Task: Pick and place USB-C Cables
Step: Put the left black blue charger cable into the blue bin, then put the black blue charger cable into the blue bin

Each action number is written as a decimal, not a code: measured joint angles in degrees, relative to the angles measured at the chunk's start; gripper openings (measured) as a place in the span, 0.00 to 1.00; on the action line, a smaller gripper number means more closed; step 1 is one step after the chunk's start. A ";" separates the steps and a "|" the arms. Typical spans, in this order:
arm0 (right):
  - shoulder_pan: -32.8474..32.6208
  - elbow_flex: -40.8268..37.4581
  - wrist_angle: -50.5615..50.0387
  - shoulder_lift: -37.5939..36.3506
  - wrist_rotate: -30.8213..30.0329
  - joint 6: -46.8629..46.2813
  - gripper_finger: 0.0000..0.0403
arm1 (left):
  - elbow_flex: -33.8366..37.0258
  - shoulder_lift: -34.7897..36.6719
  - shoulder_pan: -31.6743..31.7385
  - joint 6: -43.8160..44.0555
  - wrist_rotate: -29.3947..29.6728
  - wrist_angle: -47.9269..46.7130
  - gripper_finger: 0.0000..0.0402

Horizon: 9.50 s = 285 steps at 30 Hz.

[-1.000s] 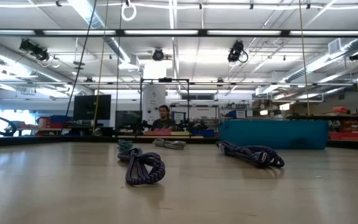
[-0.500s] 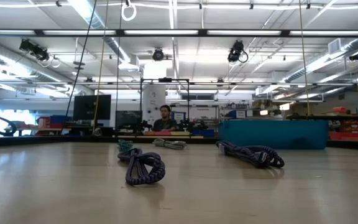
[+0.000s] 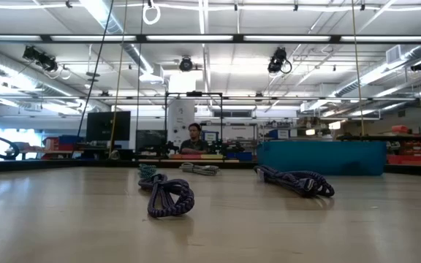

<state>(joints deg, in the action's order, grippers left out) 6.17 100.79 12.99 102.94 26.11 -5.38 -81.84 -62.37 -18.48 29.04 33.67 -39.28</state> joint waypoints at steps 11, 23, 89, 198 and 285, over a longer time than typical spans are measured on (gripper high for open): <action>3.21 -0.02 -11.36 -2.79 -1.22 4.74 0.05 | 0.00 0.08 0.02 -0.10 -6.55 1.66 0.48; 15.41 -0.02 -61.93 -16.42 -18.65 12.84 0.05 | 0.00 0.09 -0.01 -0.04 -11.09 0.17 0.47; 32.47 -24.55 -84.28 -5.01 -24.52 43.13 0.05 | 0.00 0.02 0.06 1.18 -10.68 -3.89 0.47; 5.51 30.21 -67.97 -5.56 17.47 4.64 0.24 | 7.00 -42.07 26.84 -55.37 -26.50 -16.91 0.55; 2.57 18.92 -79.58 -16.48 -19.05 21.38 0.01 | -41.27 -30.51 7.17 -33.11 6.17 -18.26 0.05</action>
<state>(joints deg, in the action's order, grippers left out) 8.75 119.71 -66.58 86.46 7.06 16.01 -123.11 -92.88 -11.31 -4.07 39.84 -57.54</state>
